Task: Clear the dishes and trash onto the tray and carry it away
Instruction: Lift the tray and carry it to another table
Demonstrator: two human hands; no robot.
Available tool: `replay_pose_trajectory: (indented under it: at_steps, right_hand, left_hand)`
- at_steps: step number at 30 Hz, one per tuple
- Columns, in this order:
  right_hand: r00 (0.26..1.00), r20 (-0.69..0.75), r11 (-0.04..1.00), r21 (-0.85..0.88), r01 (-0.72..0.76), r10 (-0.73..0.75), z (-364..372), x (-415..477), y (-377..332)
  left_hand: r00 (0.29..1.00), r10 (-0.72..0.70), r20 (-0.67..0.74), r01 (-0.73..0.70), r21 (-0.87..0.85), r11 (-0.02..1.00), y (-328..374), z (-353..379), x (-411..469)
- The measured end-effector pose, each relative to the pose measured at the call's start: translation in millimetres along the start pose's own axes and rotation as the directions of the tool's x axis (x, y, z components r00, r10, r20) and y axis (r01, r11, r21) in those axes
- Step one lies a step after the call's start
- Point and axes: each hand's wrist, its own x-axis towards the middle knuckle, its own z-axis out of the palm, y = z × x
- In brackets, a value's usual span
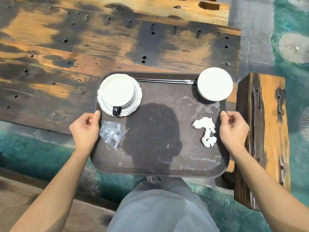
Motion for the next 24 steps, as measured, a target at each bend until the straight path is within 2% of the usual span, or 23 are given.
replay_pose_trajectory:
  at_steps: [10, 19, 24]
  right_hand:
    - [0.998, -0.030, 0.996, -0.067, -0.062, 0.060, 51.4, 44.4, 47.0]
    - [0.985, -0.048, 0.980, -0.109, -0.168, 0.164, 110.3, 58.7, 96.1]
    - [0.987, -0.064, 0.980, -0.127, -0.156, 0.149, 136.7, 70.3, 108.7]
  left_hand:
    - [0.996, 0.029, 0.083, -0.035, 0.075, 0.997, -6.9, 82.0, 54.2]
    - [0.982, 0.043, 0.184, -0.071, 0.150, 0.986, -48.2, 152.5, 100.4]
    - [0.968, 0.045, 0.246, -0.091, 0.181, 0.979, -67.1, 178.9, 119.1]
